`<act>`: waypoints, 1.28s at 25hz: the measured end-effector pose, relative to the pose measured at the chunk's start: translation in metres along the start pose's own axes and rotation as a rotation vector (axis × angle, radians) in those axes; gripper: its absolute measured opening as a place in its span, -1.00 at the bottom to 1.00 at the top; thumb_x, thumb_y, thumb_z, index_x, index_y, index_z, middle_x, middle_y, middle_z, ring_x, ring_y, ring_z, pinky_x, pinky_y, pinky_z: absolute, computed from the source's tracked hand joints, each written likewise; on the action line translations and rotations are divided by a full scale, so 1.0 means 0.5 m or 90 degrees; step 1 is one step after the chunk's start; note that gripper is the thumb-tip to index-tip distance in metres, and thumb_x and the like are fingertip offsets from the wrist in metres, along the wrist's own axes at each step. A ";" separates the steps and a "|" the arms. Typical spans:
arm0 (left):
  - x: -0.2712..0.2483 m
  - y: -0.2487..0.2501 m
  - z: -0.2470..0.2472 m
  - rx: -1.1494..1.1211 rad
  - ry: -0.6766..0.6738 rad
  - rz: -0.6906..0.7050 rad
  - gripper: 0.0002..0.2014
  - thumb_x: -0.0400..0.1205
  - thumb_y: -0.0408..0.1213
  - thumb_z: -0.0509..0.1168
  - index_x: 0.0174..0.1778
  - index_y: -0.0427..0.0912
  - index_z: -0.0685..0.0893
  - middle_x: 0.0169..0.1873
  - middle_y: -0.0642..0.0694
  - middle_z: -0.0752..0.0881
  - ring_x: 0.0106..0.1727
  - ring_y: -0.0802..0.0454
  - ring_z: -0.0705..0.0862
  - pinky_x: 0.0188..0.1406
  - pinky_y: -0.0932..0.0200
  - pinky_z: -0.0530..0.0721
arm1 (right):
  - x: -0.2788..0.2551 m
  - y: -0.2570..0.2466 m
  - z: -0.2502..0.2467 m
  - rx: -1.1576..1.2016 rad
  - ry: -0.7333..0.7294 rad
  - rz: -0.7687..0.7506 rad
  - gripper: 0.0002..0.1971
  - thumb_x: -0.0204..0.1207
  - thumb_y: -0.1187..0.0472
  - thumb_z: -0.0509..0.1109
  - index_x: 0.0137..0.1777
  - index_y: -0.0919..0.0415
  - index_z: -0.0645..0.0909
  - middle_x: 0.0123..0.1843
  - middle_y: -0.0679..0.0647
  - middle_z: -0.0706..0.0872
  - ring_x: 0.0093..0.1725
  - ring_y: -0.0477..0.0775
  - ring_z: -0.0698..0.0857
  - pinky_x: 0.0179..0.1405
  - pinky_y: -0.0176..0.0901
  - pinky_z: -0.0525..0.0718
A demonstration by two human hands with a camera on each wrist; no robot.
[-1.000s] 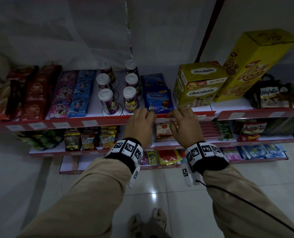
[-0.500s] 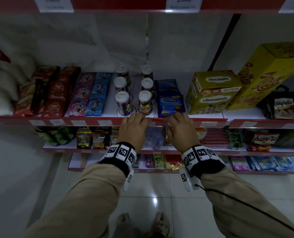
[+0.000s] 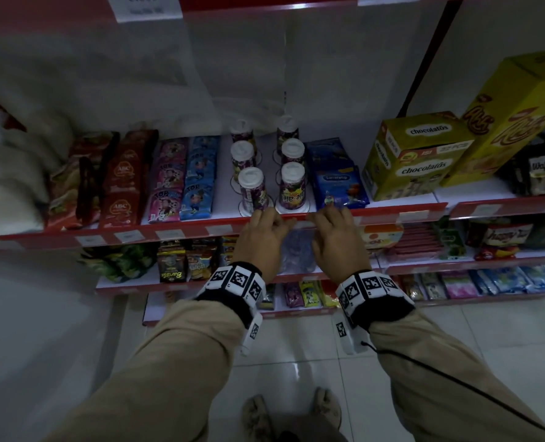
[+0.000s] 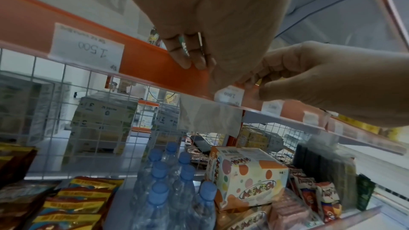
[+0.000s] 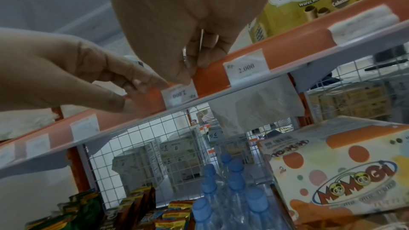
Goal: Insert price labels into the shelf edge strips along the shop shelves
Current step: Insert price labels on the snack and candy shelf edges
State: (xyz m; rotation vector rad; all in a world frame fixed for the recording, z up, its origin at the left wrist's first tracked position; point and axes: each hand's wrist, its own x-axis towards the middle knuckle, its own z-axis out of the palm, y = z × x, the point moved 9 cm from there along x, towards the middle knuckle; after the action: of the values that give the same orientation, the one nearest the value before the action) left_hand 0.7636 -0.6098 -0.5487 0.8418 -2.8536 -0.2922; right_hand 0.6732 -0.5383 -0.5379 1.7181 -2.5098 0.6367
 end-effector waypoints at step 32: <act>0.009 -0.071 -0.035 -0.280 0.073 -0.031 -0.71 0.74 -0.19 0.14 0.30 -0.19 0.62 0.15 -0.19 0.70 0.20 -0.18 0.59 0.17 -0.06 0.54 | 0.049 0.008 0.026 0.619 0.044 0.241 -0.76 0.50 0.46 0.43 0.11 0.24 0.60 -0.17 0.07 0.68 -0.16 0.00 0.68 -0.09 -0.26 0.69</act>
State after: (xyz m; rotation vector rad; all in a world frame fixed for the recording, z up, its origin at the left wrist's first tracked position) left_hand 0.7819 -0.6440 -0.5395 0.8037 -2.5183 -0.8122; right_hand 0.6623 -0.5633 -0.5447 1.2598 -2.6565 2.1654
